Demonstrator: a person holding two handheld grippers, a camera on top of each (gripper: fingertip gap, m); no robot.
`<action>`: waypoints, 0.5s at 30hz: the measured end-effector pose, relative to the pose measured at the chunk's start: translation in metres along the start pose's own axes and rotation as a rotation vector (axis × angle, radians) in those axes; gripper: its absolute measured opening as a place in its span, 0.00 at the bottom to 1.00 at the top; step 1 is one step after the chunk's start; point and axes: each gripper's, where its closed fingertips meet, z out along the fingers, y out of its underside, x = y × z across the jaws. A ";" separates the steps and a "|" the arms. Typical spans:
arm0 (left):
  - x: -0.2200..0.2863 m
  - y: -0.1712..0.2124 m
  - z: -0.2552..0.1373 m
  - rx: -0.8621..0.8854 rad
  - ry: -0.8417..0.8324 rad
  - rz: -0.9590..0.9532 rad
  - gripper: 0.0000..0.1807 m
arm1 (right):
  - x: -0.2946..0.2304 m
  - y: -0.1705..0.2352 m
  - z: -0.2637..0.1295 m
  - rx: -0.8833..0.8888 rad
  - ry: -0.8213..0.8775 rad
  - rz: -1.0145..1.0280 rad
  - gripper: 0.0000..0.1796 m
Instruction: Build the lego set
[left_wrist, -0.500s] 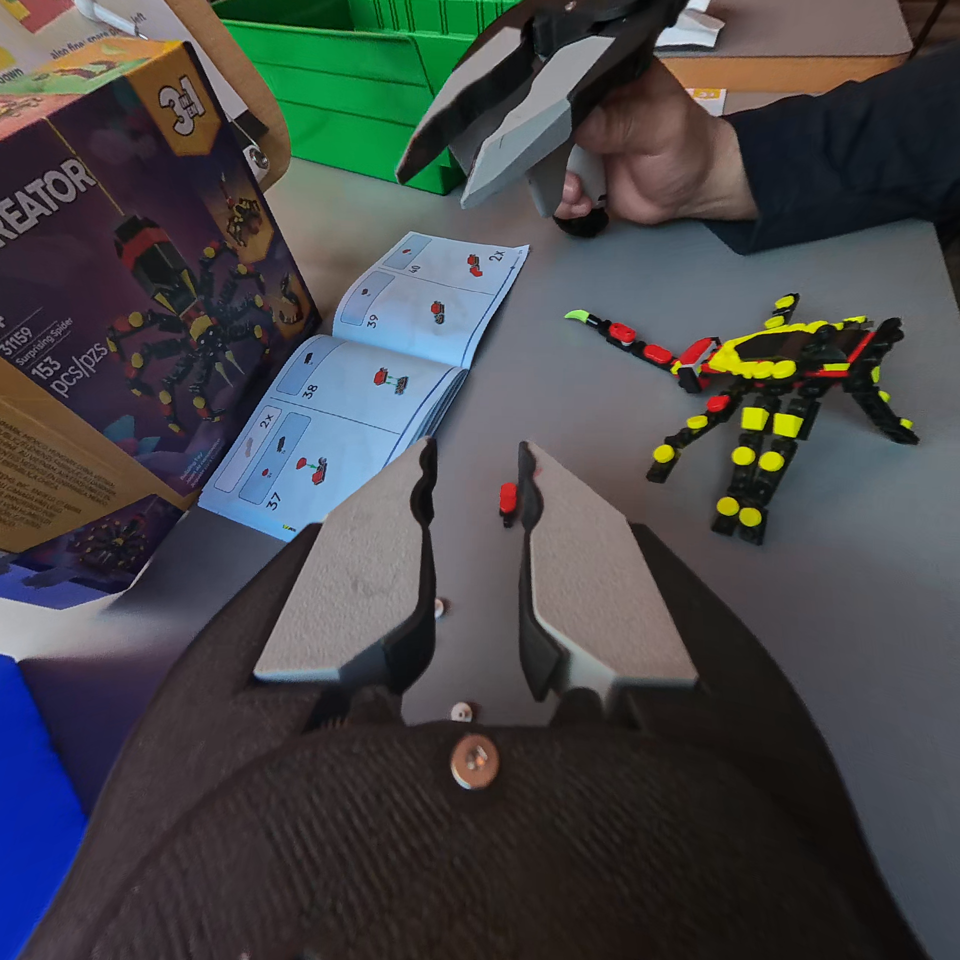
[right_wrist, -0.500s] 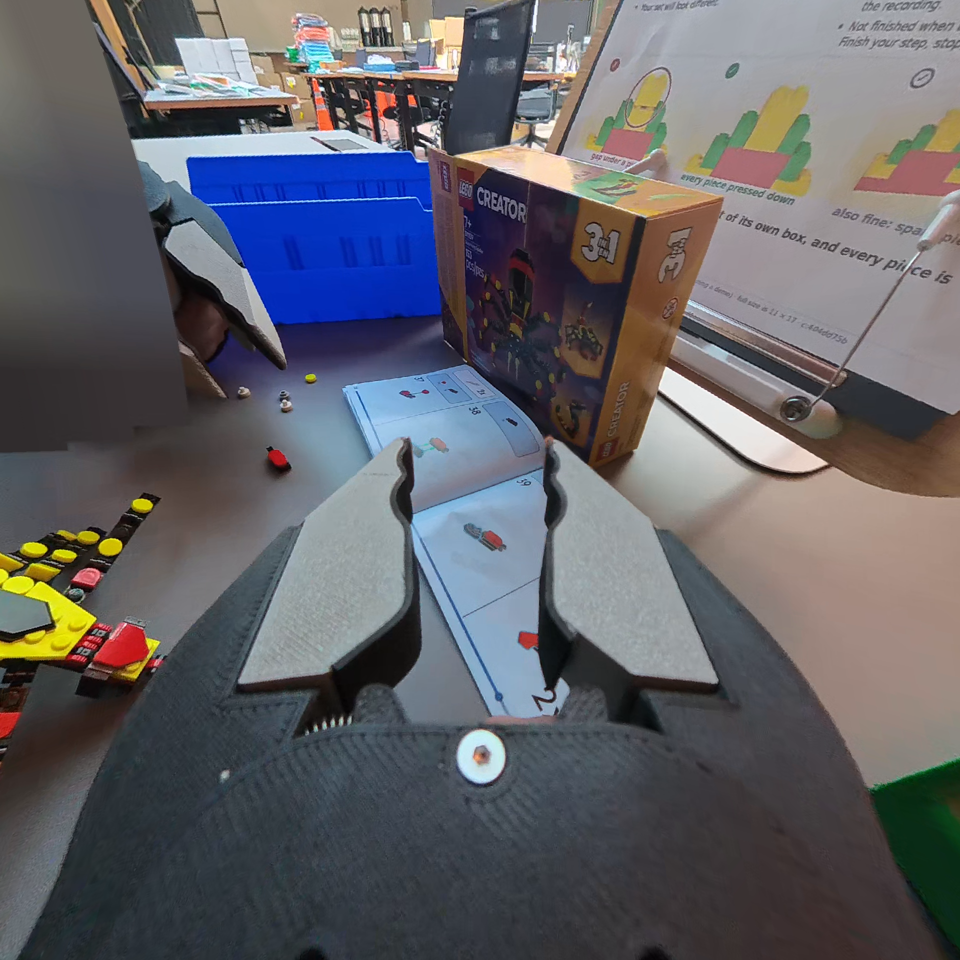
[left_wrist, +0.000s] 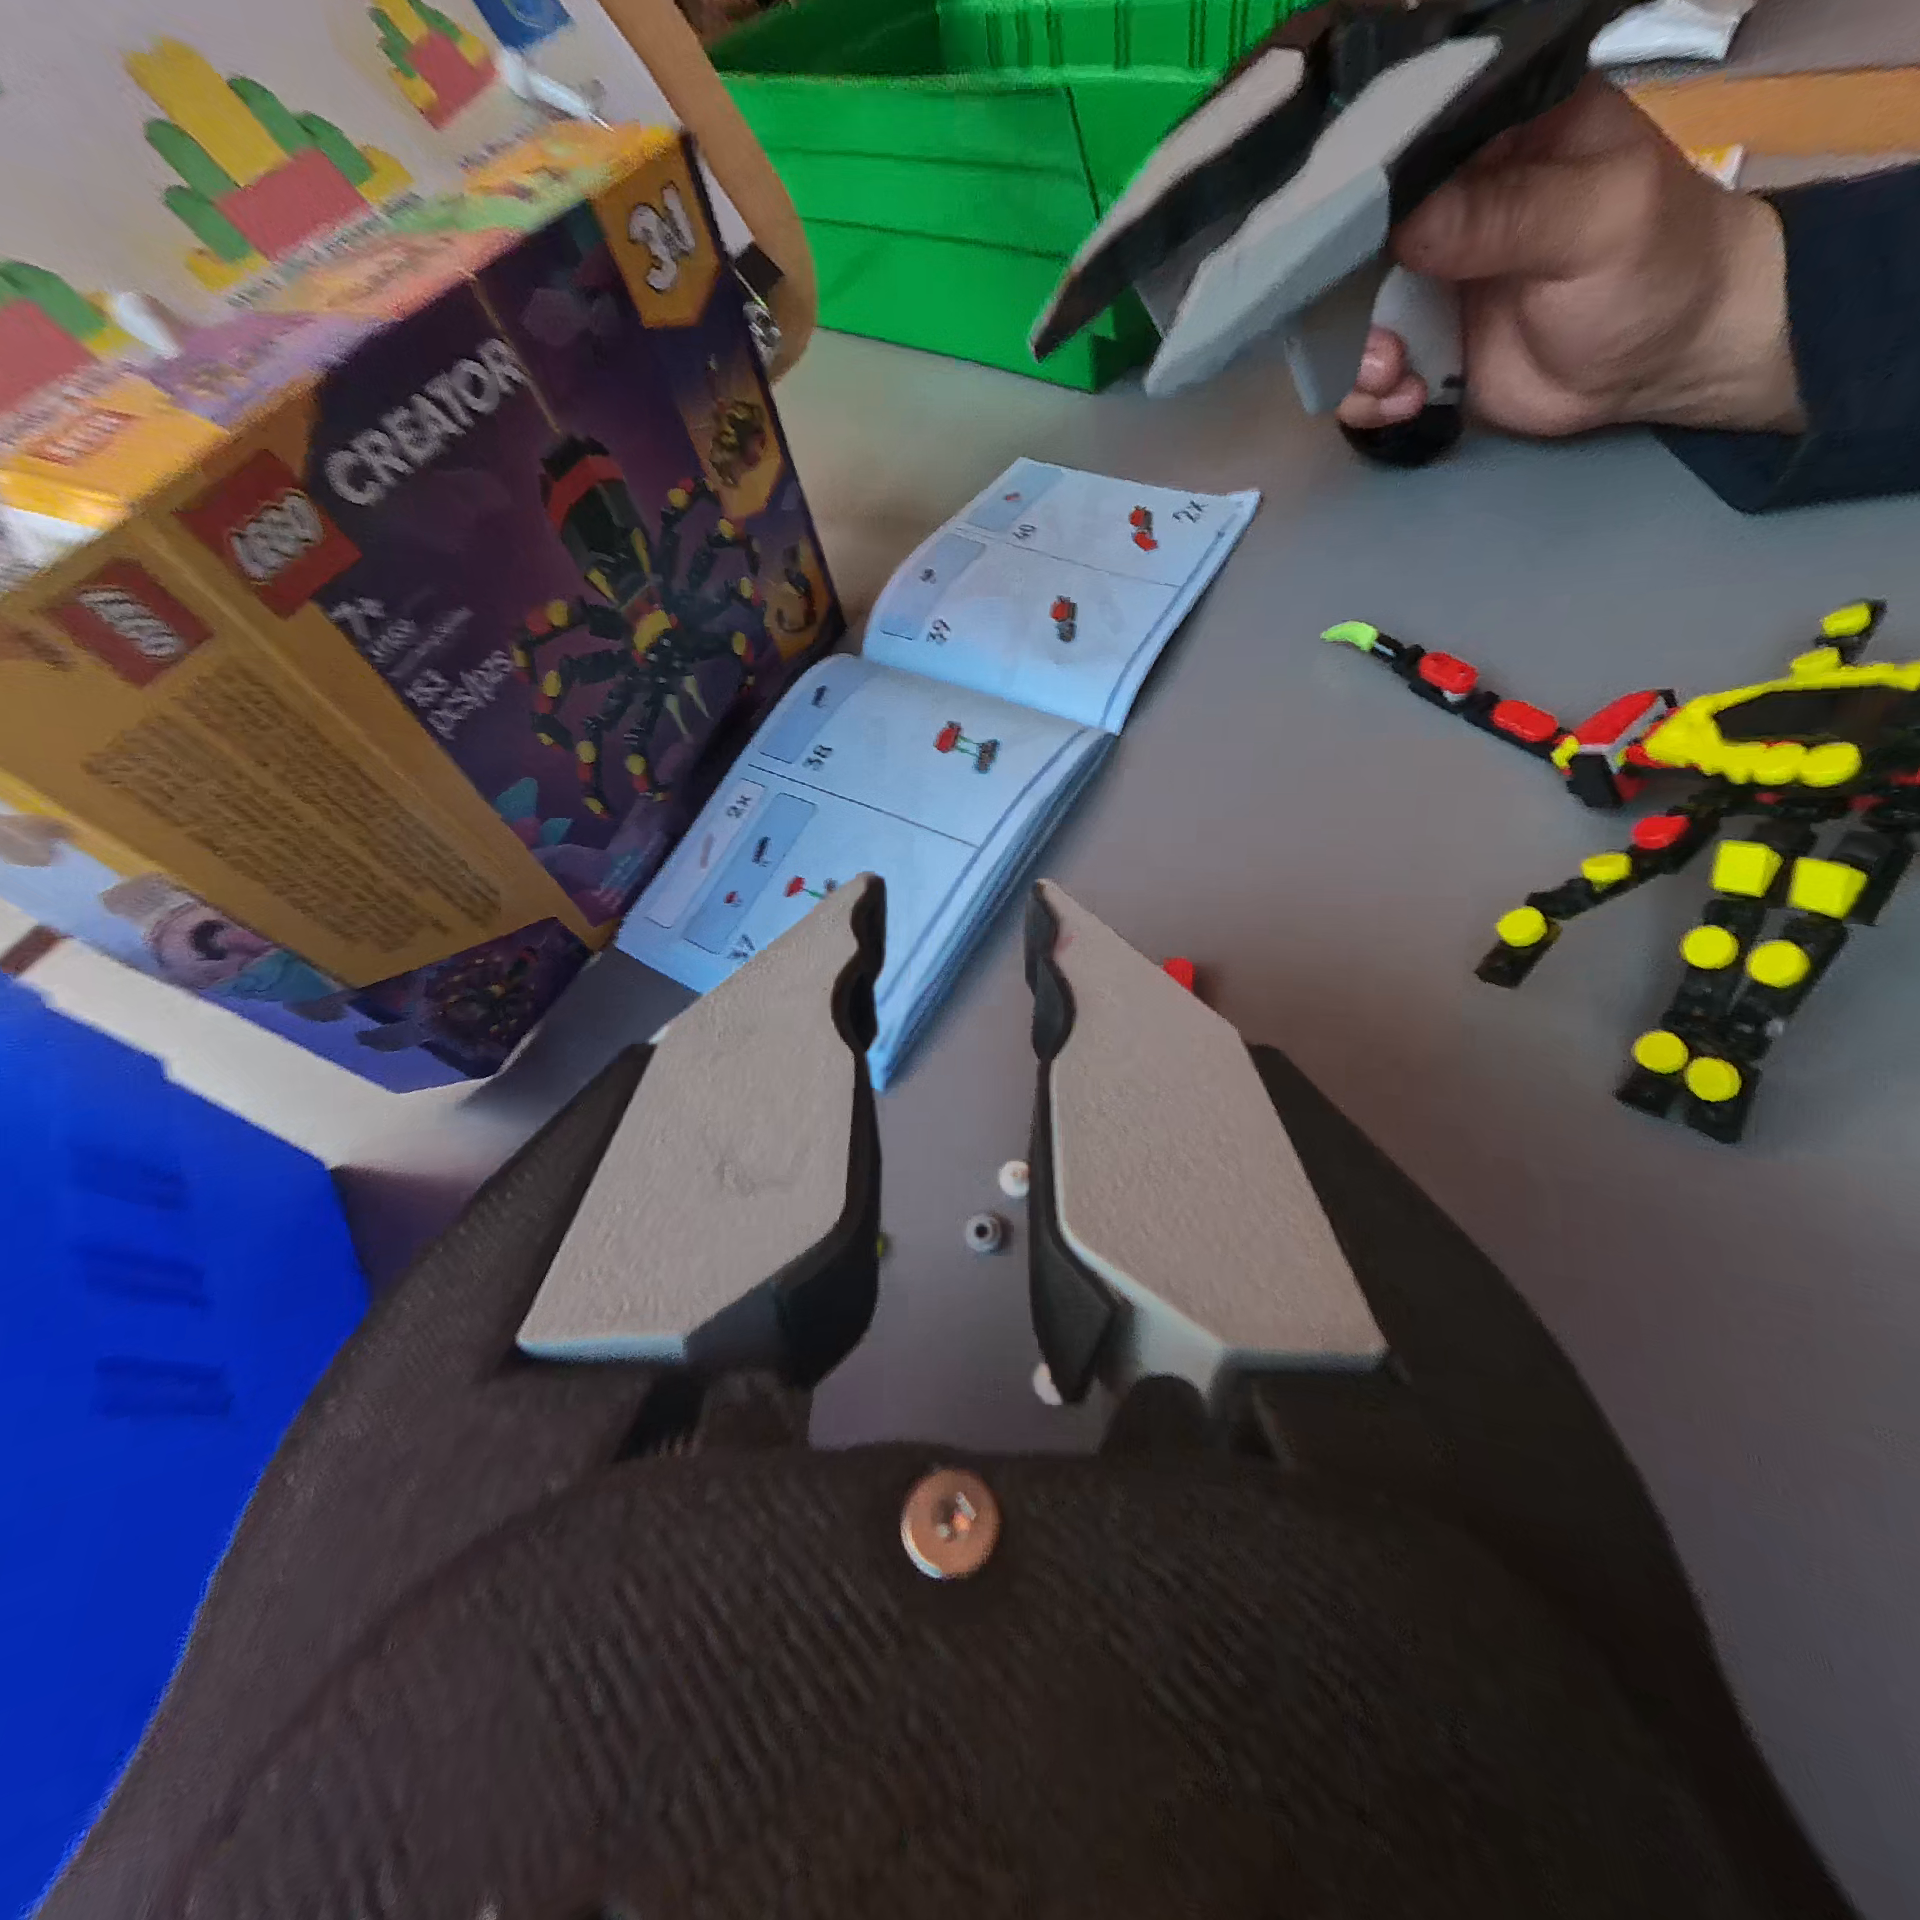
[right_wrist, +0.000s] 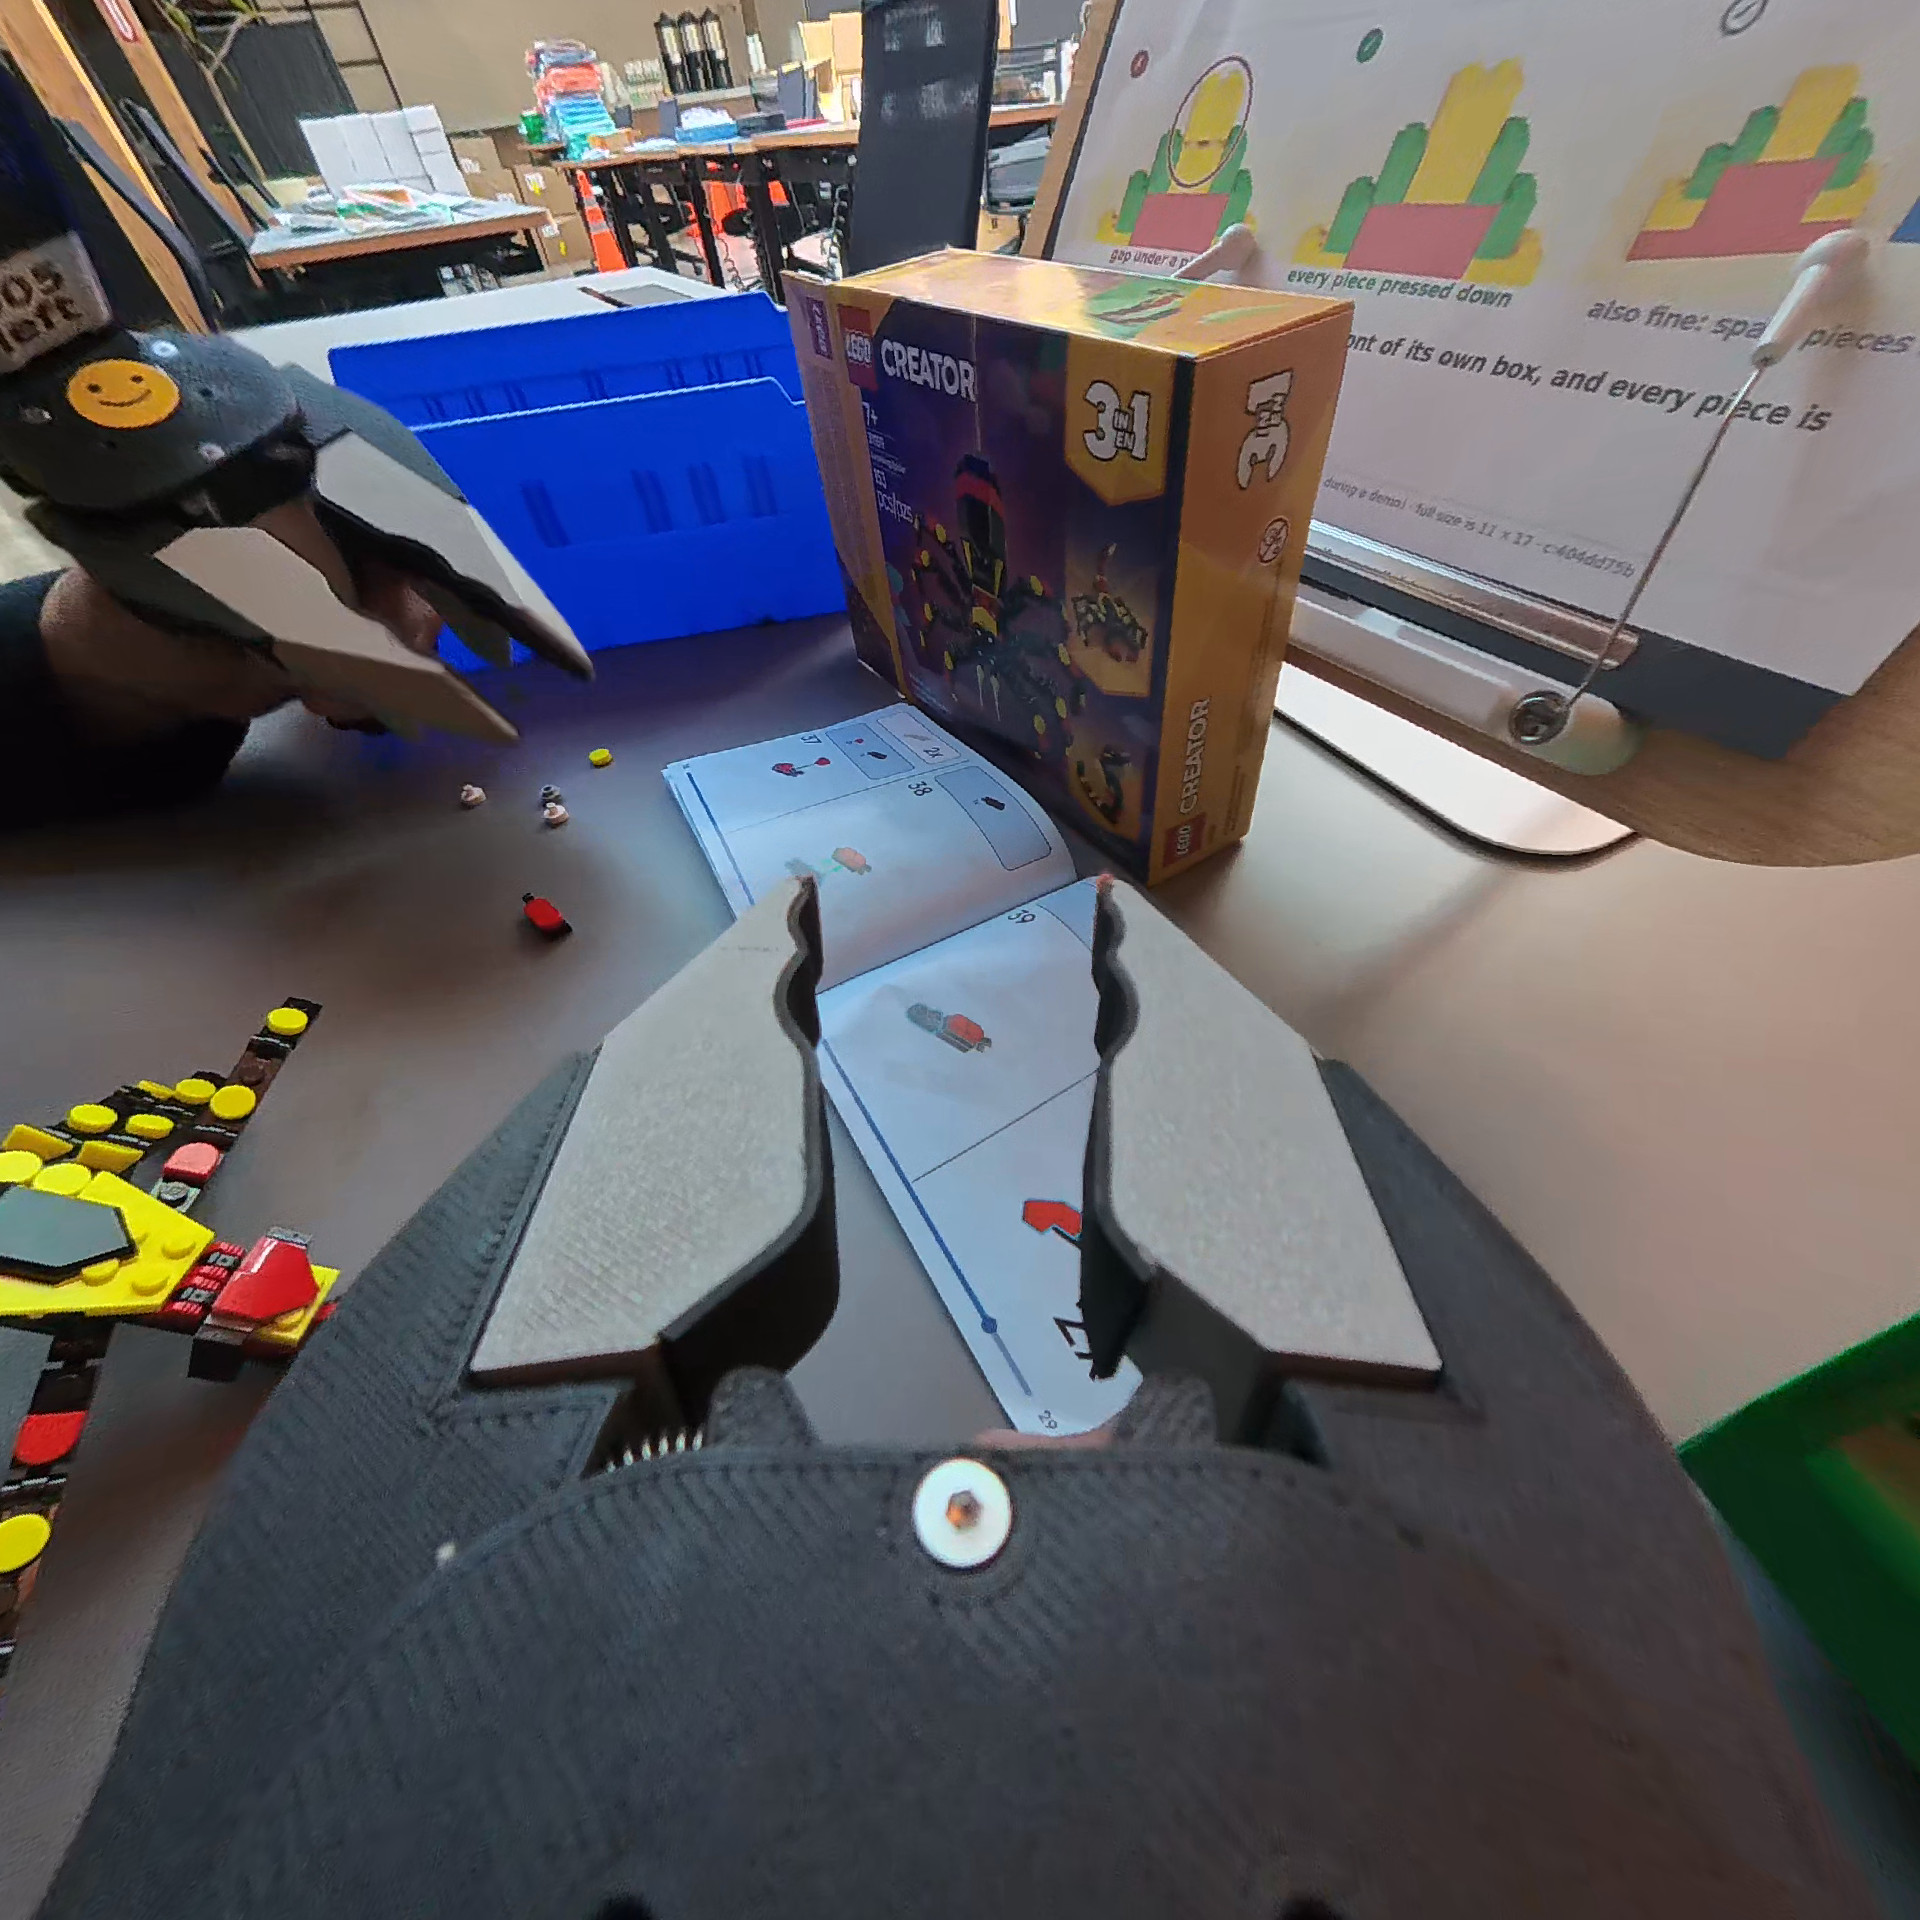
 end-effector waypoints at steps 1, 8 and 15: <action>-0.006 -0.007 -0.006 0.037 -0.020 -0.021 0.14 | 0.001 0.000 0.000 -0.003 0.007 -0.006 0.28; -0.033 -0.036 -0.035 0.224 -0.106 -0.150 0.13 | 0.001 -0.003 -0.002 0.004 0.037 -0.024 0.27; -0.003 -0.057 -0.042 0.298 -0.008 -0.111 0.13 | -0.006 -0.006 0.002 0.016 0.014 -0.018 0.27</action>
